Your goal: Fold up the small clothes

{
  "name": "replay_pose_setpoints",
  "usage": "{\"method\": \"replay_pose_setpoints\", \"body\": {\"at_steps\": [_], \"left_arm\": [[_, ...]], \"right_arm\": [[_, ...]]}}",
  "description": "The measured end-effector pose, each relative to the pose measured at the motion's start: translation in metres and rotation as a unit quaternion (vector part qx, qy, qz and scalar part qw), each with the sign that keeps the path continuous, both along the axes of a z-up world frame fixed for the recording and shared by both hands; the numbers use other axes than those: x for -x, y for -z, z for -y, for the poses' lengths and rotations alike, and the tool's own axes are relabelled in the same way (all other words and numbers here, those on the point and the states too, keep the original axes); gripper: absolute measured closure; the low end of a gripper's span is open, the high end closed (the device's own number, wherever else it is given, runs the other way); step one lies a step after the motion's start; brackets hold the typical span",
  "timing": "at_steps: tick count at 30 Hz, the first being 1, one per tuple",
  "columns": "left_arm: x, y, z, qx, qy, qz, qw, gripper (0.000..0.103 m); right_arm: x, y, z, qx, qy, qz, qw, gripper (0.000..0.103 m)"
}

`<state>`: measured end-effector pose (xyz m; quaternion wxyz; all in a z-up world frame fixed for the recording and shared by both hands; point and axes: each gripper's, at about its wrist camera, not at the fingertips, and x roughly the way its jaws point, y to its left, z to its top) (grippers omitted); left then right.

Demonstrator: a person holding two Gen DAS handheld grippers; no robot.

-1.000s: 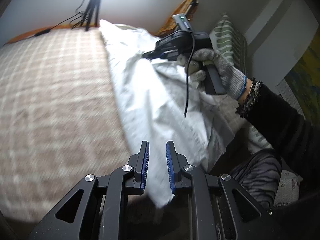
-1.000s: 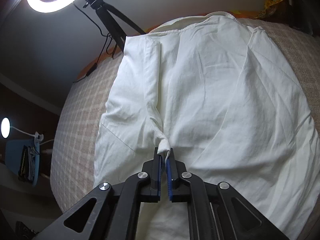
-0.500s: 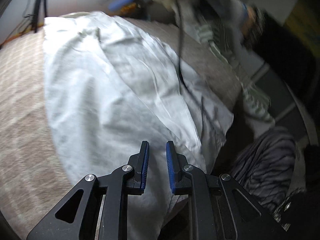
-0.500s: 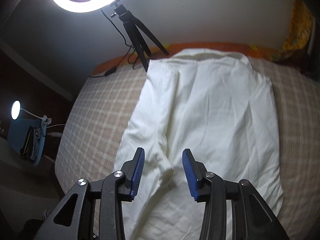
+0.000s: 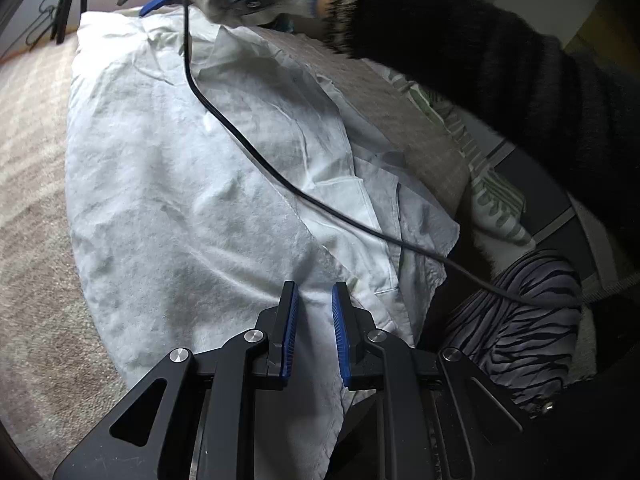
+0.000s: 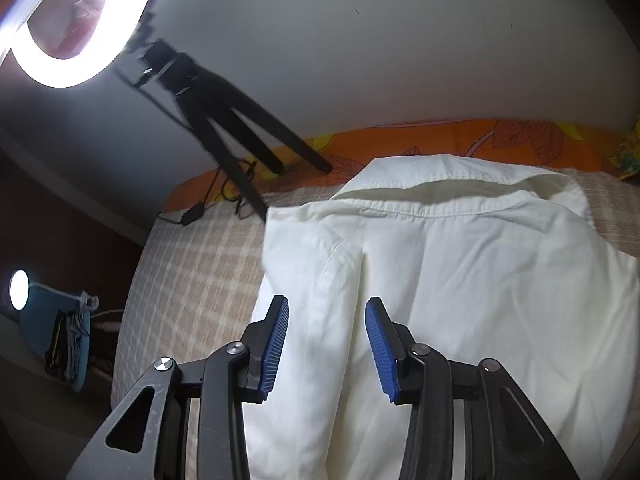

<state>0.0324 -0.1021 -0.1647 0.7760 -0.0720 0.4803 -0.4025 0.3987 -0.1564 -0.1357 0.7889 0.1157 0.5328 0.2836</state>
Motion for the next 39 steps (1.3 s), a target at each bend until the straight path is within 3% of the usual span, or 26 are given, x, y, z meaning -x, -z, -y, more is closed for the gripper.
{"method": "replay_pose_setpoints", "body": {"at_steps": [3,6,7,9,14,18,22,26,31,35,39], "left_arm": [[-0.001,0.002,-0.008,0.013,-0.001,-0.008,0.9999,0.088],[-0.002,0.003,-0.012,0.022,0.001,-0.012,0.9997,0.088],[-0.002,0.004,-0.014,0.025,0.000,-0.013,0.9996,0.088],[-0.001,0.005,-0.016,0.033,-0.007,-0.014,0.9993,0.088],[0.006,0.005,-0.021,0.039,-0.010,-0.011,0.9991,0.088],[0.017,0.003,-0.020,0.034,-0.003,-0.010,0.9994,0.088],[0.030,-0.002,-0.013,0.027,0.023,-0.014,0.9993,0.088],[0.040,-0.020,-0.017,0.042,0.032,0.001,0.9986,0.088],[0.039,-0.047,-0.041,0.053,0.008,0.042,0.9977,0.088],[0.038,-0.057,-0.054,0.049,-0.017,0.064,0.9966,0.088],[0.034,-0.060,-0.052,0.042,-0.026,0.073,0.9961,0.088]], "right_arm": [[-0.010,0.014,-0.004,-0.014,0.004,-0.012,1.000,0.068],[-0.008,0.016,-0.012,-0.011,-0.009,-0.001,1.000,0.101],[-0.007,0.013,-0.016,0.000,-0.012,0.012,1.000,0.103],[-0.007,0.008,-0.021,0.025,-0.010,0.034,0.999,0.103],[-0.016,0.023,-0.037,0.086,-0.005,0.031,0.996,0.103],[-0.015,0.018,-0.029,0.078,0.025,0.024,0.996,0.091],[0.001,-0.010,-0.005,0.047,0.041,0.030,0.998,0.079],[0.043,-0.045,0.017,0.028,0.039,0.055,0.997,0.074],[0.114,-0.078,0.054,0.030,0.037,0.077,0.996,0.070],[0.160,-0.097,0.096,0.028,0.059,0.091,0.994,0.067],[0.209,-0.099,0.135,0.056,0.083,0.101,0.990,0.066]]}}
